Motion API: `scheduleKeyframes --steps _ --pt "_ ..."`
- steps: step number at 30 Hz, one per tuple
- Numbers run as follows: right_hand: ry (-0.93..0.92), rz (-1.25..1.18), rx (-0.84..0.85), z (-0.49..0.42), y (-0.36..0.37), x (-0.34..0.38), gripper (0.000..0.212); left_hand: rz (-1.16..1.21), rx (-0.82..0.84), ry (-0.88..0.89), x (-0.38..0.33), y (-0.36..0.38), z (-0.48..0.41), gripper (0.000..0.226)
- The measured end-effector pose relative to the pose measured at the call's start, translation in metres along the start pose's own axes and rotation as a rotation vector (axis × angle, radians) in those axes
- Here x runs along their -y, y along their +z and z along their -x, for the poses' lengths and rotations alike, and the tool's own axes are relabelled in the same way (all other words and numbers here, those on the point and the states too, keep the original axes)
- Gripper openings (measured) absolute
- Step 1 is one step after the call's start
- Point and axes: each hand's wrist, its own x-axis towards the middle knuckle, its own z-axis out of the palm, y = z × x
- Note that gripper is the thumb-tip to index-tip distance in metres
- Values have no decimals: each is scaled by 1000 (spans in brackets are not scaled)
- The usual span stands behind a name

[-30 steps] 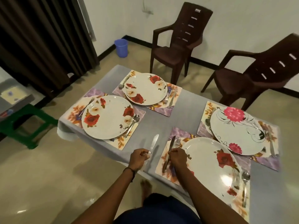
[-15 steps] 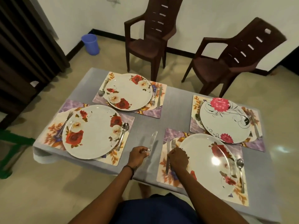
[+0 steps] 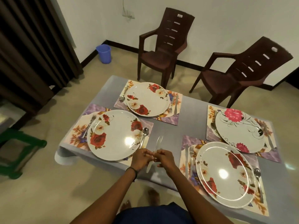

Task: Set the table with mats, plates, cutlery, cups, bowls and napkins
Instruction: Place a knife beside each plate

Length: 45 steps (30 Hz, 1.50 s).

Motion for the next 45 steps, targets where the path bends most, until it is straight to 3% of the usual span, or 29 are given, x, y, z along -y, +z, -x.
scheduleKeyframes --steps 17,21,27,30,34,45 --pt "-65 75 144 -45 192 77 3 36 -287 -69 34 -186 -4 10" --pt "-113 103 208 -50 240 105 16 4 -355 -53 37 -236 -12 14" --pt "-117 216 218 -72 297 127 19 23 -433 -48 55 -287 -33 18" --pt "-141 268 190 -89 331 132 27 -40 -434 -17 65 -313 -47 18" --pt "-119 403 85 -109 374 148 23 -154 -422 49 84 -357 -67 19" --pt "94 627 -150 -138 423 157 10 -252 -167 16 108 -472 -110 21"
